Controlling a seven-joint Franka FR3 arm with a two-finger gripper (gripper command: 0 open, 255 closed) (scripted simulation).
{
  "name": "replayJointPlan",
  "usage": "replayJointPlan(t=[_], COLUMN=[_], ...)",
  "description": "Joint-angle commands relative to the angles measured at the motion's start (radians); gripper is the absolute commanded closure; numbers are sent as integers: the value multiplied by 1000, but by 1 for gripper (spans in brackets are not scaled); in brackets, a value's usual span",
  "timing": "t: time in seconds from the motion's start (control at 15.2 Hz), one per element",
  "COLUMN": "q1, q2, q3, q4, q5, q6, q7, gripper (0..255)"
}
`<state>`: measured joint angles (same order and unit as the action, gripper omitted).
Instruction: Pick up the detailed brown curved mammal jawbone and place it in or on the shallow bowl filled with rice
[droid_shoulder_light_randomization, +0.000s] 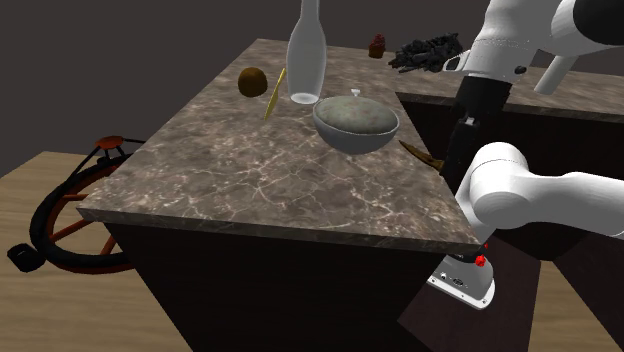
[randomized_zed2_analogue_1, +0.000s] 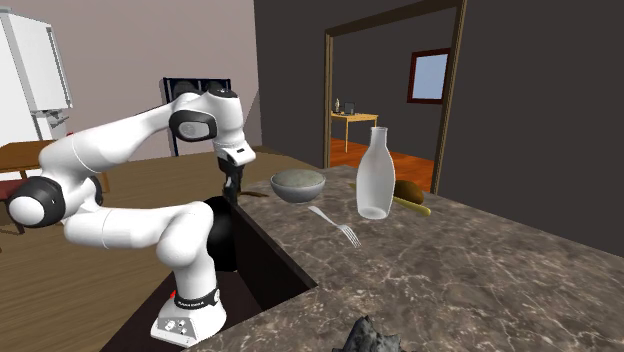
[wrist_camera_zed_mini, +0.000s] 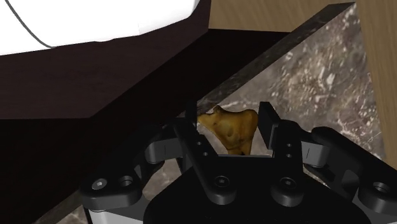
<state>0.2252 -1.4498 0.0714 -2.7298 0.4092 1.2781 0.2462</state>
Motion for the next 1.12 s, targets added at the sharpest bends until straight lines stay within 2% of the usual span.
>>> replayJointPlan(t=[0.0, 1.06], q1=[0, 6], q2=[23, 182], q3=[-2, -25], q4=[32, 302], q5=[-1, -11], q6=[-8, -110], q7=[5, 51], gripper=[255, 255])
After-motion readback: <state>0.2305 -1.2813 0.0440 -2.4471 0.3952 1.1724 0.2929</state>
